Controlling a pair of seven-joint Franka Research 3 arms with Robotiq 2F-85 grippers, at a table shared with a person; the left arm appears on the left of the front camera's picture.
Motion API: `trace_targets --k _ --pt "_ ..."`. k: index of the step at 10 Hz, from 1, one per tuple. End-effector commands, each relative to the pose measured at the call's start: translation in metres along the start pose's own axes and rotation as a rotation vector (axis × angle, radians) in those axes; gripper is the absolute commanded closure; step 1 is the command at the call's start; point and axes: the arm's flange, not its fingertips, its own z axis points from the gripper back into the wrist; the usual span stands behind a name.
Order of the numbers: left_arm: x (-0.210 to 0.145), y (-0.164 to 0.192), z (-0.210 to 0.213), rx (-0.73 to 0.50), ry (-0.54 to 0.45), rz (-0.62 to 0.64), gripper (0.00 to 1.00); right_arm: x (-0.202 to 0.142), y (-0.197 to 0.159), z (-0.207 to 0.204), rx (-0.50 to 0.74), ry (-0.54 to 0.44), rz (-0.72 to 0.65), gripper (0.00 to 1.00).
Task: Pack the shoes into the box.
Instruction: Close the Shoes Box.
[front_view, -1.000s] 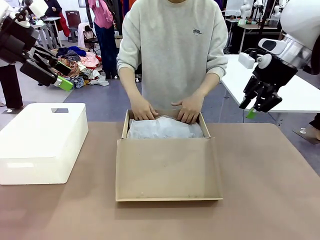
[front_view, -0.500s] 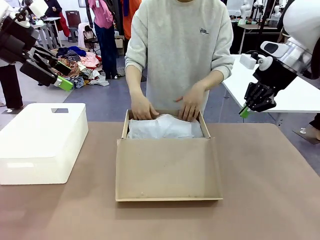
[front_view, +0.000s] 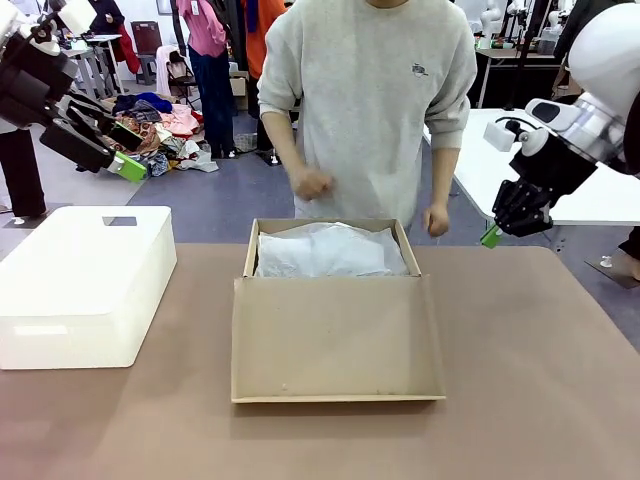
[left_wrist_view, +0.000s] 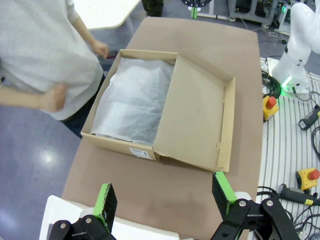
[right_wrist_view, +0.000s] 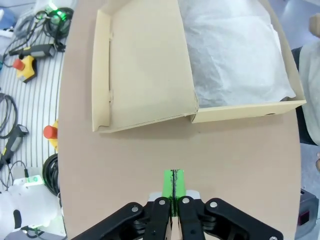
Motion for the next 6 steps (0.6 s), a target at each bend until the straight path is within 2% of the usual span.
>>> trace_targets --k 1,3,6 --pt "0.000 0.000 0.000 -0.010 -0.015 -0.009 0.00 -0.011 0.002 -0.013 -0.033 -0.070 0.040 1.00" --pt "0.000 0.000 0.000 -0.010 -0.015 -0.009 0.00 -0.026 0.000 -0.026 -0.030 -0.131 0.066 1.00" --pt "0.000 0.000 0.000 -0.010 -0.015 -0.009 0.00 -0.038 -0.004 -0.039 -0.024 -0.166 0.054 1.00"
